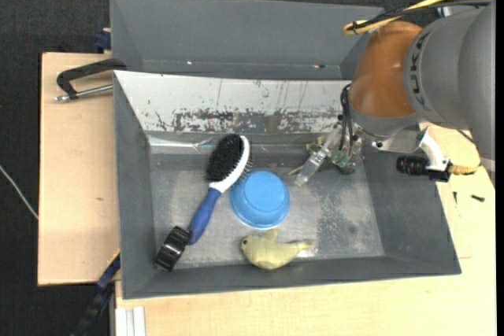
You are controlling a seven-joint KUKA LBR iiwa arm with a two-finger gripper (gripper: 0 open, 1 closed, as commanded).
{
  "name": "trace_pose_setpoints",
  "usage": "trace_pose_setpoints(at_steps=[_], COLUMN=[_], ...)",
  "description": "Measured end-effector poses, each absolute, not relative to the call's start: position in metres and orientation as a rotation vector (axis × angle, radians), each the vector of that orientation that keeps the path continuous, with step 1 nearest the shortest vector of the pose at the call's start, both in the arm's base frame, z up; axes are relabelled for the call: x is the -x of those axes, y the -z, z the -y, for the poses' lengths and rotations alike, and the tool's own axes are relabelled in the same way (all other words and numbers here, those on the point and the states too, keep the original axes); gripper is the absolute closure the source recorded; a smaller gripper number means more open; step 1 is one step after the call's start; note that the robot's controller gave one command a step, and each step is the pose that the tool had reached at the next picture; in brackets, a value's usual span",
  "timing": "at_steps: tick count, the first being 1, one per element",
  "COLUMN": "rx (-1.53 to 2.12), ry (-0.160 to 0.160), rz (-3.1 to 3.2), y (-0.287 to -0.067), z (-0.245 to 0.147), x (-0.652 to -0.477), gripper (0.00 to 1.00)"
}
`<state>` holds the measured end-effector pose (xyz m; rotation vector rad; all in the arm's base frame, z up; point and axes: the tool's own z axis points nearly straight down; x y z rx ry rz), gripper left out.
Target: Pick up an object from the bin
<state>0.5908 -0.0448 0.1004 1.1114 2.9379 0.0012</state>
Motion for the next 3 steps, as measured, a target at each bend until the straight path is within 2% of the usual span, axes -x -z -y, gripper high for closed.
trace_pose_setpoints(at_steps=[1, 2, 3], rx=[-1.329, -1.402, -1.400], ry=[-0.010, -0.010, -0.010], rz=[-2.823, -2.809, -2.814], y=[-0.087, -0.075, -0.076], z=[0.016, 0.031, 0.029], x=[-0.597, -0.601, -0.601], gripper=[0.00, 0.00, 1.00])
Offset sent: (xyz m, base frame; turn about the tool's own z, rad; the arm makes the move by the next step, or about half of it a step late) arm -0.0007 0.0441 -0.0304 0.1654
